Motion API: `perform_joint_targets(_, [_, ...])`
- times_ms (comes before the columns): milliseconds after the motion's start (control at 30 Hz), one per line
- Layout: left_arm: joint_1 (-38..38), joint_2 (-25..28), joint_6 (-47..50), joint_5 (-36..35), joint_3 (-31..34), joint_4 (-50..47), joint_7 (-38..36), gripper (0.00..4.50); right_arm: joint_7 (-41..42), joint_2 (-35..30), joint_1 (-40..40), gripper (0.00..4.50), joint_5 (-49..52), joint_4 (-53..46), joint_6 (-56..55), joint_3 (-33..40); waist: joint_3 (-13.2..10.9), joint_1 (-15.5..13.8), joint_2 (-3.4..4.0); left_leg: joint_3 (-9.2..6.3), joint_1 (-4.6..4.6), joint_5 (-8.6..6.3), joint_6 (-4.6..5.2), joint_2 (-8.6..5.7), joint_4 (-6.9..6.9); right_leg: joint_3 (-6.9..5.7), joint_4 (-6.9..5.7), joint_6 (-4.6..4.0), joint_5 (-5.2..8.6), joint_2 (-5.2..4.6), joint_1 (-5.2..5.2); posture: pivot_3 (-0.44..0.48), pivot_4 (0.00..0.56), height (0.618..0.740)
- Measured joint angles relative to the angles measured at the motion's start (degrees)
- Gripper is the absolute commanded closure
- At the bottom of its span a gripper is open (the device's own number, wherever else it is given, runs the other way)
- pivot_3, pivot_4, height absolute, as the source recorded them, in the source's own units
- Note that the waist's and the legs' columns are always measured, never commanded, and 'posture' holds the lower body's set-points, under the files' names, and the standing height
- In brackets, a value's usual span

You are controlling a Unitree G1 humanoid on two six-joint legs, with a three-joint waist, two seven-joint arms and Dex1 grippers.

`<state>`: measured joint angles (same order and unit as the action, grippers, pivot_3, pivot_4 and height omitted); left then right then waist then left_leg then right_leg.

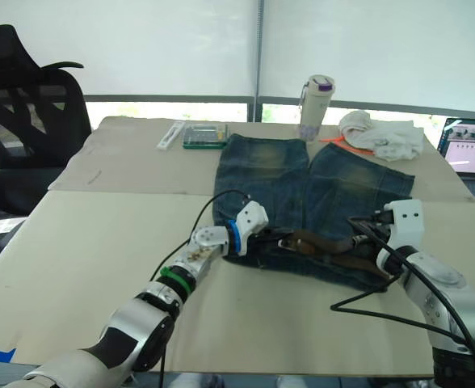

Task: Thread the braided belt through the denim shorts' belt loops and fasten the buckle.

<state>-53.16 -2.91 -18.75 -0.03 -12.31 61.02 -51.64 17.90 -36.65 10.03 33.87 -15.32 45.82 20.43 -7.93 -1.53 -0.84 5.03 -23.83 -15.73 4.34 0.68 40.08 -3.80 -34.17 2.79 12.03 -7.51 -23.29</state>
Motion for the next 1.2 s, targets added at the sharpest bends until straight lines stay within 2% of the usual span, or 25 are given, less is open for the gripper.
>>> perform_joint_targets(200, [-4.11,0.37,-1.66,6.79,-4.2,3.59,2.21,4.48,0.06,0.06,0.0,4.5,-0.15,0.0,0.0,0.19,0.0,-0.24,0.0,-0.03,0.06,-0.04,0.06,0.01,0.1,-0.01,-0.02,0.0,0.0,0.0,0.11,0.0,0.15,0.737])
perform_joint_targets(300, [-6.66,0.02,0.49,9.73,-6.36,5.15,3.55,4.48,0.07,0.06,0.0,4.5,-0.5,-0.01,0.0,0.28,0.01,-0.63,-0.01,-0.05,0.06,-0.07,0.12,0.02,0.22,-0.02,-0.07,0.0,-0.01,0.0,0.16,0.0,0.15,0.737])
perform_joint_targets(433, [-9.07,-0.31,4.52,11.42,-7.19,5.52,1.24,4.48,0.1,0.05,0.0,4.5,-0.69,-0.01,0.0,0.89,0.08,-0.65,-0.02,-0.07,0.1,-0.1,0.16,0.04,0.27,-0.01,-0.11,0.01,-0.01,0.0,0.19,0.0,0.15,0.737])
perform_joint_targets(867, [-11.26,-3.49,15.89,11.53,-5.95,5.7,-1.57,4.48,1.95,-3.78,-0.01,4.5,-0.96,0.35,0.42,5.22,0.33,-1.26,-0.05,-0.17,0.16,-0.14,0.23,0.03,0.35,-0.01,-0.05,0.01,0.0,-0.01,0.36,0.0,0.15,0.737])
perform_joint_targets(1033, [-9.86,-3.63,18.82,8.84,-2.45,5.72,-2.87,4.48,2.18,-3.78,-0.01,4.5,-0.85,0.64,0.5,5.3,0.41,-1.16,-0.02,-0.18,0.28,-0.16,0.24,0.05,0.35,-0.01,-0.05,0.01,0.0,-0.01,0.44,0.0,0.15,0.737])
perform_joint_targets(1200, [-7.32,-3.24,23.59,2.84,3.47,6.22,-3.32,4.48,2.17,-3.78,-0.01,4.5,-0.41,0.59,0.53,5.32,0.43,-0.85,-0.03,-0.19,0.57,-0.18,0.27,0.06,0.35,-0.01,-0.03,0.01,0.0,-0.02,0.75,0.0,0.15,0.737])
